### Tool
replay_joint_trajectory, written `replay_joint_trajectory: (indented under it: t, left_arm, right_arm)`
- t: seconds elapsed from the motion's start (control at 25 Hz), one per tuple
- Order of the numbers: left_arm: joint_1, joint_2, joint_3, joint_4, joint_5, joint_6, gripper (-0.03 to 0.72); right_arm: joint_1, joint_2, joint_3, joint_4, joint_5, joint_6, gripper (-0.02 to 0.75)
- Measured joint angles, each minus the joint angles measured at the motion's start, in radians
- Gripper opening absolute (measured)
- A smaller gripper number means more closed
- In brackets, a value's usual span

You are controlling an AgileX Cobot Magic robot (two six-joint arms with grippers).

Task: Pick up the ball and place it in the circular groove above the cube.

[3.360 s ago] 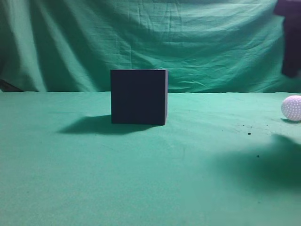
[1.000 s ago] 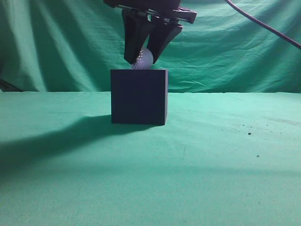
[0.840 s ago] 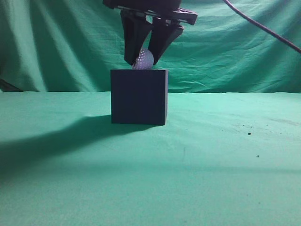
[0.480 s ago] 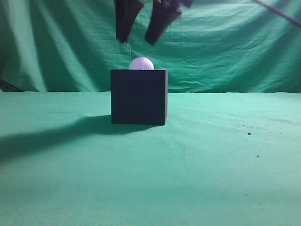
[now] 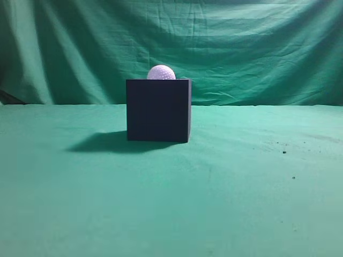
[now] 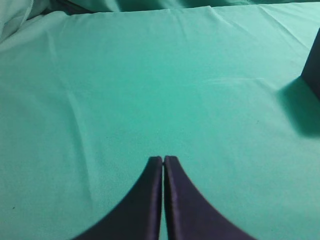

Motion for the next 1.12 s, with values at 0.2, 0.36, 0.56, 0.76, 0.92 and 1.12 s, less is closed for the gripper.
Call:
replay_joint_trajectory:
  t: [0.2, 0.36, 0.56, 0.76, 0.92, 1.12]
  left_arm:
    - [0.000, 0.000, 0.000, 0.000, 0.000, 0.000, 0.000]
    - [0.000, 0.000, 0.000, 0.000, 0.000, 0.000, 0.000]
    - [0.000, 0.000, 0.000, 0.000, 0.000, 0.000, 0.000]
    - [0.000, 0.000, 0.000, 0.000, 0.000, 0.000, 0.000]
    - [0.000, 0.000, 0.000, 0.000, 0.000, 0.000, 0.000]
    - [0.000, 0.000, 0.000, 0.000, 0.000, 0.000, 0.000]
  right_arm:
    - [0.000, -0.184, 0.063, -0.024, 0.014, 0.075, 0.000]
    - [0.000, -0.357, 0.206, -0.025, 0.020, 0.092, 0.000]
    - [0.000, -0.585, 0.456, -0.005, -0.019, 0.095, 0.000]
    - [0.000, -0.835, 0.731, 0.065, -0.228, 0.095, 0.000]
    - [0.000, -1.015, 0.875, 0.112, -0.291, 0.097, 0.000]
    - [0.000, -1.152, 0.987, 0.096, -0.285, 0.064, 0.000]
